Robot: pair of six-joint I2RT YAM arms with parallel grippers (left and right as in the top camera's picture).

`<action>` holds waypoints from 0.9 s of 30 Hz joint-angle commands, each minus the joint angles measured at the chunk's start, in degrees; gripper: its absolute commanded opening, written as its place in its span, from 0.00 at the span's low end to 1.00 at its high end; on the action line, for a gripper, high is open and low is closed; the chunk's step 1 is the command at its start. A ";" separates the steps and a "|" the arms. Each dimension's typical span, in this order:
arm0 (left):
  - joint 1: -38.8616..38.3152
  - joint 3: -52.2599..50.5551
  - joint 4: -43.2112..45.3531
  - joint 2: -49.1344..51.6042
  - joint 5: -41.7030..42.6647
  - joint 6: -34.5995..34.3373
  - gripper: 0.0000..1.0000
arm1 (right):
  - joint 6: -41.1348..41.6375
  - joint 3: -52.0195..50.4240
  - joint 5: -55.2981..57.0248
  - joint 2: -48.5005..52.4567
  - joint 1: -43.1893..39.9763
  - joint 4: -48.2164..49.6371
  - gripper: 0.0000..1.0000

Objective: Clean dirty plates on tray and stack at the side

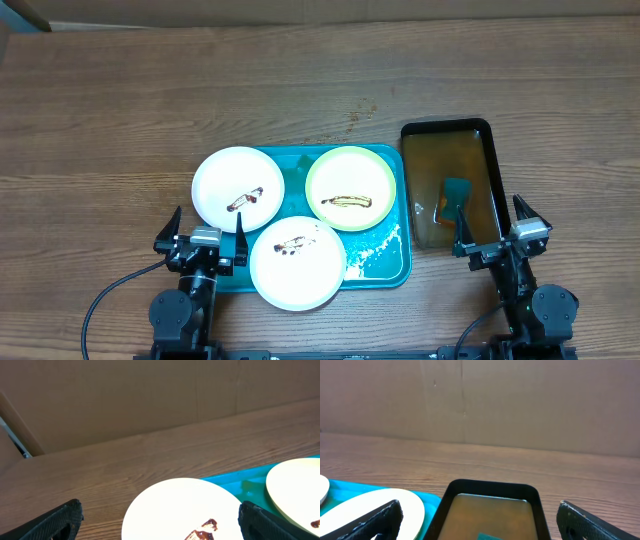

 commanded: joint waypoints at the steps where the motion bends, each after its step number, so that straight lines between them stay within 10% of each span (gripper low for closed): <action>1: -0.11 -0.22 -0.11 -0.48 -0.76 1.09 1.00 | -0.02 -0.57 -0.09 -0.61 -0.26 0.20 1.00; 19: -0.11 -0.20 0.48 -0.48 -0.66 -0.26 1.00 | 1.07 -0.57 -2.95 -0.61 -0.26 2.23 1.00; 27: -0.07 4.70 -8.85 0.28 -2.49 -10.60 1.00 | 17.62 0.87 1.33 -0.61 -0.26 -1.09 1.00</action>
